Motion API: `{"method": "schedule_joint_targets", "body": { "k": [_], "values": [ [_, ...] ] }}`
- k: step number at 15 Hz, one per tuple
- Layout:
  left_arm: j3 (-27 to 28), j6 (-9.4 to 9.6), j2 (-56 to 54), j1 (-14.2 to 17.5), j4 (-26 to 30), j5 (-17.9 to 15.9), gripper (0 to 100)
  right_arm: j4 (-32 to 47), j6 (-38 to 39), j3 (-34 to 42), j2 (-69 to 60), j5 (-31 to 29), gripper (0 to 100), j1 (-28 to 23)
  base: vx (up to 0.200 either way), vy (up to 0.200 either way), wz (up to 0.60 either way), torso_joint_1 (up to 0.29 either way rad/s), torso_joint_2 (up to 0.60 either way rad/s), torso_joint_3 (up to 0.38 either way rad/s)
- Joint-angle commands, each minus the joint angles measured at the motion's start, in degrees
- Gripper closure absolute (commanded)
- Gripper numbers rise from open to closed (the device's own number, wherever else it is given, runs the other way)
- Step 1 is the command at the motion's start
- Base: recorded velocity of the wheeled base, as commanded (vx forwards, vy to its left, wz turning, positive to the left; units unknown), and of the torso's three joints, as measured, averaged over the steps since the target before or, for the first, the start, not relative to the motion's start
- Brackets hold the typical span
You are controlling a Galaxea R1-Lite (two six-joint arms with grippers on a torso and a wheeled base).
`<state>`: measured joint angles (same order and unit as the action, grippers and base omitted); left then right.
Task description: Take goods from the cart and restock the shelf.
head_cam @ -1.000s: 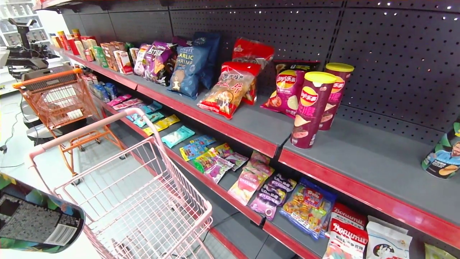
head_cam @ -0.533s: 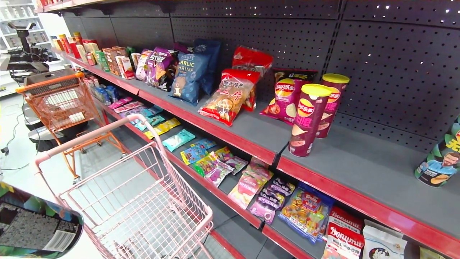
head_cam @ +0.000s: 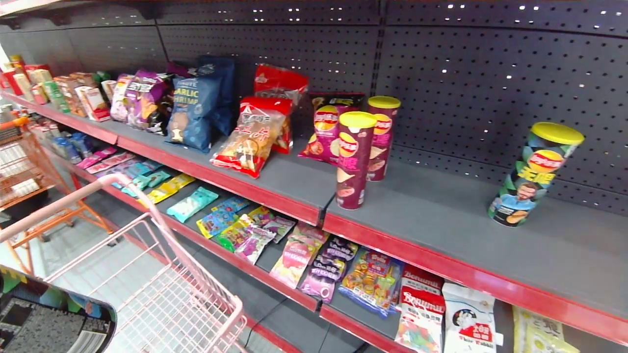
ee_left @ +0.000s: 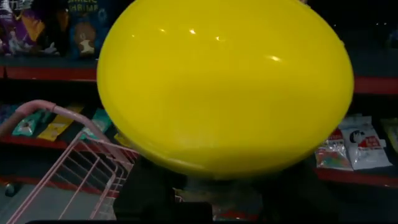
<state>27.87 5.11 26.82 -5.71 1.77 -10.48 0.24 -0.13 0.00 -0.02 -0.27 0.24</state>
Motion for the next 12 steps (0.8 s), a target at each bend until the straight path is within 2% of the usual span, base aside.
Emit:
{"method": "schedule_joint_targets", "body": {
  "k": [1, 6, 11, 12],
  "values": [
    [-0.6, -0.01, -0.2, 0.0, 0.0, -0.1, 100, 0.0, 0.0, 0.0, 0.0, 0.0, 0, 0.0, 0.000, 0.000, -0.60, 0.002, 0.00, 0.002],
    [-2.2, -0.01, -2.1, 0.0, 0.1, -0.1, 100, 0.0, 0.0, 0.0, 0.0, 0.0, 0, 0.0, 0.000, 0.000, -0.60, 0.002, 0.00, 0.002],
    [-2.6, -0.10, -4.1, 0.0, 2.5, 0.0, 100, 0.0, 0.0, 0.0, 0.0, 0.0, 0, 0.0, 0.000, 0.000, -0.60, 0.002, 0.00, 0.000],
    [-2.6, -0.01, -4.4, 0.0, 2.5, 0.0, 100, 0.0, 0.0, 0.0, 0.0, 0.0, 0, 0.0, 0.000, 0.000, 0.00, 0.000, 0.00, 0.000]
  ]
}}
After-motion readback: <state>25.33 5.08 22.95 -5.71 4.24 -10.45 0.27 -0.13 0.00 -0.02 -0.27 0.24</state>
